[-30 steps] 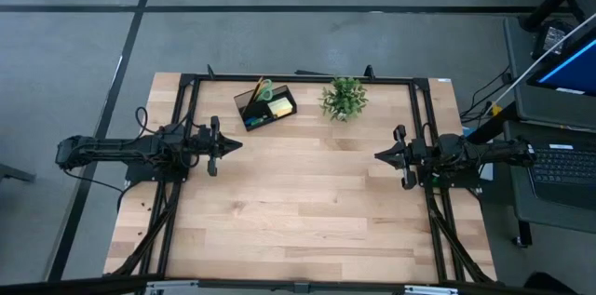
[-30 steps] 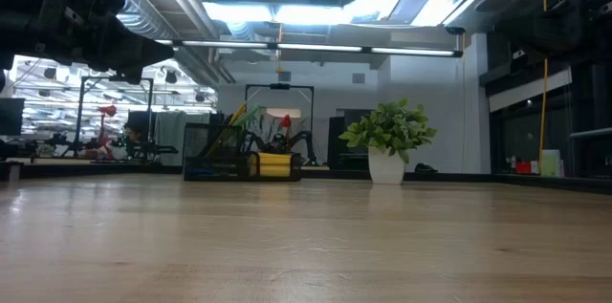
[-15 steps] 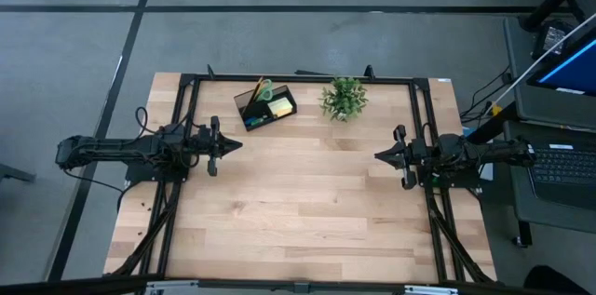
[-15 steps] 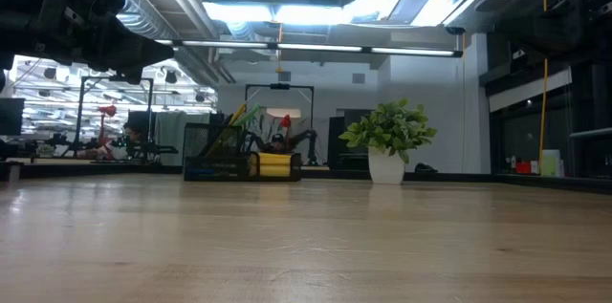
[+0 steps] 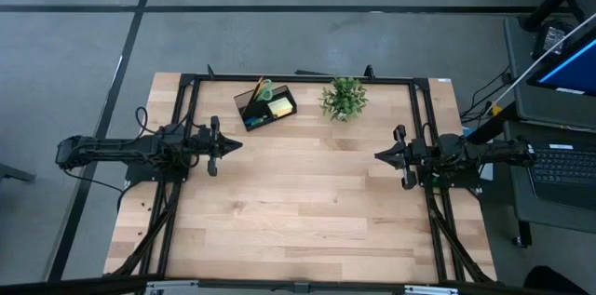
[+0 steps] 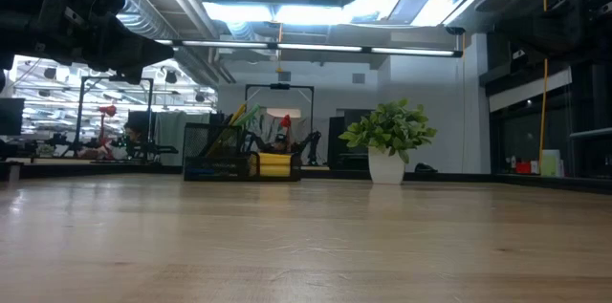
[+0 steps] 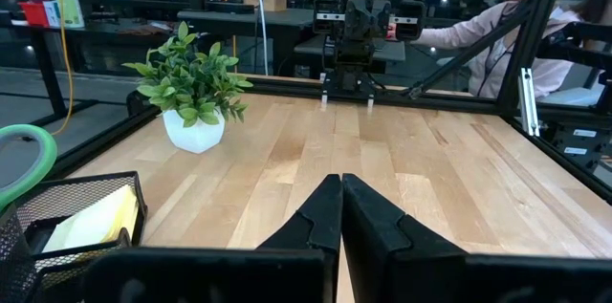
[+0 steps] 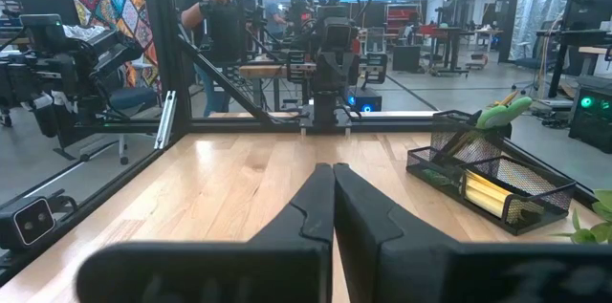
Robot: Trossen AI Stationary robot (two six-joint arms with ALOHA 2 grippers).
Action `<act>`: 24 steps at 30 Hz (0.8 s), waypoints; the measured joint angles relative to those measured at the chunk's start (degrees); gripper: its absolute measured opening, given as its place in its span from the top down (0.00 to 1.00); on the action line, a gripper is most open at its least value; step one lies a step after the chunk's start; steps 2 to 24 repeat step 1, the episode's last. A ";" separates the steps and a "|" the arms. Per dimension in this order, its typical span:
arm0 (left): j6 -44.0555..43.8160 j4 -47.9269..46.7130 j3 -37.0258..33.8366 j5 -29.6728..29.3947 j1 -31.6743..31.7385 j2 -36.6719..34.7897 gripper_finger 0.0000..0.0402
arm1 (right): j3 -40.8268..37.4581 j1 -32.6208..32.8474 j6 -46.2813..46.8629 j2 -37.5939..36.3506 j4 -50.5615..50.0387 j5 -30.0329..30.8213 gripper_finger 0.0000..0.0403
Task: Pick and place office supplies into organizer
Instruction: Return to Home Position
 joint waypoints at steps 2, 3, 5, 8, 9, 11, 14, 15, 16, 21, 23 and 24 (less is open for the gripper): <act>0.00 -0.01 0.00 -0.01 0.00 0.00 0.99 | 0.00 -0.01 0.00 0.00 -0.01 0.00 0.97; 0.00 -0.01 0.00 -0.01 0.00 0.00 0.99 | 0.00 -0.01 0.00 0.00 -0.01 0.00 0.97; 0.00 -0.01 0.00 -0.01 0.00 0.00 0.99 | 0.00 -0.01 0.00 0.00 -0.01 0.00 0.97; 0.00 -0.01 0.00 -0.01 0.00 0.00 0.99 | 0.00 -0.01 0.00 0.00 -0.01 0.00 0.97; 0.00 -0.01 0.00 -0.01 0.00 0.00 0.99 | 0.00 -0.01 0.00 0.00 -0.01 0.00 0.97; 0.00 -0.01 0.00 -0.01 0.00 0.00 0.99 | 0.00 -0.01 0.00 0.00 -0.01 0.00 0.97; 0.00 -0.01 0.00 -0.01 0.00 0.00 0.99 | 0.00 -0.01 0.00 0.00 -0.01 0.00 0.97; 0.00 -0.01 0.00 -0.01 0.00 0.00 0.99 | 0.00 -0.01 0.00 0.00 -0.01 0.00 0.97; 0.00 -0.01 0.00 -0.01 0.00 0.00 0.99 | 0.00 -0.01 0.00 0.00 -0.01 0.00 0.97; 0.00 -0.01 0.00 -0.01 0.00 0.00 0.99 | 0.00 -0.01 0.00 0.00 -0.01 0.00 0.97; 0.00 -0.01 0.00 -0.01 0.00 0.00 0.99 | 0.00 -0.01 0.00 0.00 -0.01 0.00 0.97; 0.00 -0.01 0.00 -0.01 0.00 0.00 0.99 | 0.00 -0.01 0.00 0.00 -0.01 0.00 0.97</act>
